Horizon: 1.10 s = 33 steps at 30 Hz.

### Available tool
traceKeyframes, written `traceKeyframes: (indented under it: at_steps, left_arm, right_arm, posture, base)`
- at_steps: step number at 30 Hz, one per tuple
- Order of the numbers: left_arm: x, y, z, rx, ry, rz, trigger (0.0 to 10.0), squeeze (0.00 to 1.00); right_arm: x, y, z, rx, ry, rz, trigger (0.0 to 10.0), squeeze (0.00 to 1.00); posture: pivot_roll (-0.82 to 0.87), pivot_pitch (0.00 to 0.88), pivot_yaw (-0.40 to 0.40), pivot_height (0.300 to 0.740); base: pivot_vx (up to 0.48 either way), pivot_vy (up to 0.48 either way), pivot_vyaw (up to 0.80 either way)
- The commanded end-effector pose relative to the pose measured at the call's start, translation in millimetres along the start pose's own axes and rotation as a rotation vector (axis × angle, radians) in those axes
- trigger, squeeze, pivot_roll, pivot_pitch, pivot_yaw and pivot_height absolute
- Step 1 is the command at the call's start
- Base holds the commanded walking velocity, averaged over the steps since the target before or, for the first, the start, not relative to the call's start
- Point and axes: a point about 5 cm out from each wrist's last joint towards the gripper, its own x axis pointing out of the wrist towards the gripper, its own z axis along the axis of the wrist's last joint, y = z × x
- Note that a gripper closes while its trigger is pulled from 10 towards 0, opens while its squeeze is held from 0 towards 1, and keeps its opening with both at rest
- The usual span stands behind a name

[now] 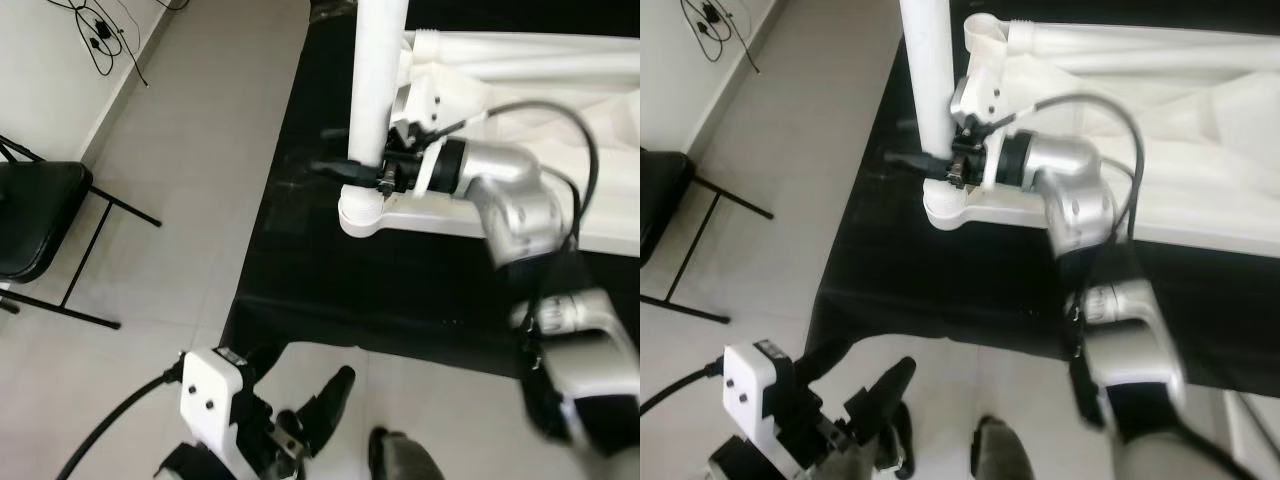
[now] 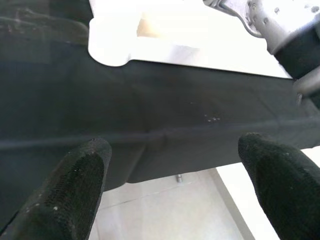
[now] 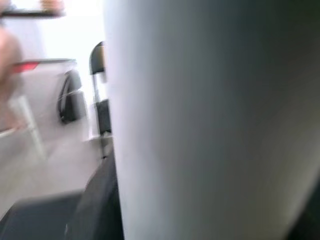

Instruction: Building children table

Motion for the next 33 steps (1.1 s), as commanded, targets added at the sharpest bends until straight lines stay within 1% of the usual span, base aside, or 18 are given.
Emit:
traceKeyframes:
  at_steps: [1,2,3,4,5,6,9,10,12,15,19,22,26,27,29,30,32,33]
  left_arm:
    - [-2.8,2.6,-3.6,0.006,0.025,0.009,10.0,0.00]
    - [-2.2,4.1,-3.6,0.010,0.024,0.011,10.0,0.00]
    - [-2.2,4.1,-3.6,0.010,0.024,0.011,10.0,0.00]
    - [-1.0,5.7,-4.3,0.013,0.025,0.012,10.0,0.00]
    - [-1.0,5.7,-4.3,0.013,0.025,0.012,10.0,0.00]
    - [0.6,8.7,-6.2,0.015,0.028,0.012,10.0,0.00]
    - [0.9,9.9,-7.0,0.015,0.030,0.012,10.0,0.00]
    - [2.9,14.1,-9.9,0.011,0.036,0.015,10.0,0.00]
    - [2.9,14.1,-9.9,0.011,0.036,0.015,10.0,0.00]
    - [4.5,20.4,-11.3,0.014,0.033,0.040,10.0,0.00]
    - [4.8,23.3,-11.7,0.017,0.032,0.052,10.0,0.00]
    - [5.3,26.9,-12.7,0.017,0.040,0.052,10.0,0.00]
    - [6.0,31.4,-9.3,0.038,0.042,0.049,10.0,0.00]
    - [6.3,33.8,-6.9,0.062,0.040,0.052,10.0,0.00]
    - [8.7,50.4,12.9,0.157,-0.007,0.086,10.0,0.00]
    - [8.7,50.4,12.9,0.157,-0.007,0.086,10.0,0.00]
    - [12.5,66.6,45.5,0.216,-0.104,0.107,10.0,0.00]
    - [12.5,66.6,45.5,0.216,-0.104,0.107,10.0,0.00]
  right_arm:
    - [-15.4,42.2,-56.8,0.113,0.242,-0.246,10.0,0.00]
    - [-19.1,70.9,-60.2,0.158,0.256,-0.318,10.0,0.00]
    - [-19.1,70.9,-60.2,0.158,0.256,-0.318,10.0,0.00]
    - [-19.3,86.1,-58.8,0.176,0.251,-0.352,10.0,0.00]
    - [-19.3,86.1,-58.8,0.176,0.251,-0.352,10.0,0.00]
    - [-8.4,95.4,-55.2,0.183,0.232,-0.350,10.0,0.00]
    - [-4.6,95.8,-54.4,0.189,0.226,-0.352,10.0,0.00]
    - [3.1,96.9,-55.0,0.206,0.219,-0.348,10.0,0.00]
    - [3.1,96.9,-55.0,0.206,0.219,-0.348,10.0,0.00]
    - [8.2,94.7,-55.6,0.218,0.225,-0.356,10.0,0.00]
    - [9.2,92.4,-55.0,0.221,0.225,-0.370,10.0,0.00]
    - [3.5,98.5,-48.3,0.235,0.242,-0.445,10.0,0.00]
    - [2.1,99.4,-47.8,0.236,0.247,-0.462,10.0,0.00]
    - [2.1,98.9,-48.1,0.239,0.246,-0.464,10.0,0.00]
    - [2.1,96.3,-48.6,0.242,0.242,-0.471,10.0,0.00]
    - [2.1,96.3,-48.6,0.242,0.242,-0.471,10.0,0.00]
    - [2.2,94.7,-48.3,0.242,0.238,-0.475,10.0,0.00]
    - [2.2,94.7,-48.3,0.242,0.238,-0.475,10.0,0.00]
  posture:
    - [0.09,0.360,0.046,0.740]
    - [0.09,0.360,0.053,0.740]
    - [0.09,0.360,0.053,0.740]
    - [0.09,0.343,0.056,0.740]
    - [0.09,0.343,0.056,0.740]
    - [0.09,0.325,0.057,0.740]
    - [0.09,0.325,0.057,0.740]
    - [0.11,0.287,0.049,0.740]
    - [0.11,0.287,0.049,0.740]
    - [0.11,0.268,0.045,0.740]
    - [0.11,0.260,0.047,0.740]
    - [0.12,0.246,0.050,0.740]
    - [0.12,0.236,0.052,0.740]
    - [0.12,0.232,0.053,0.740]
    - [0.11,0.227,0.053,0.740]
    - [0.11,0.227,0.053,0.740]
    - [0.11,0.225,0.053,0.740]
    - [0.11,0.225,0.053,0.740]
  base:
    - [0.000,0.000,0.00]
    - [0.000,0.000,0.00]
    - [0.000,0.000,0.00]
    - [0.000,0.000,0.00]
    - [0.000,0.000,0.00]
    - [0.000,0.000,0.00]
    - [0.000,0.000,0.00]
    - [0.000,0.000,0.00]
    - [0.000,0.000,0.00]
    - [0.000,0.000,0.00]
    - [0.000,0.000,0.00]
    - [0.000,0.000,0.00]
    - [0.000,0.000,0.00]
    - [0.000,0.000,0.00]
    - [0.000,0.000,0.00]
    - [0.000,0.000,0.00]
    - [0.000,0.000,0.00]
    - [0.000,0.000,0.00]
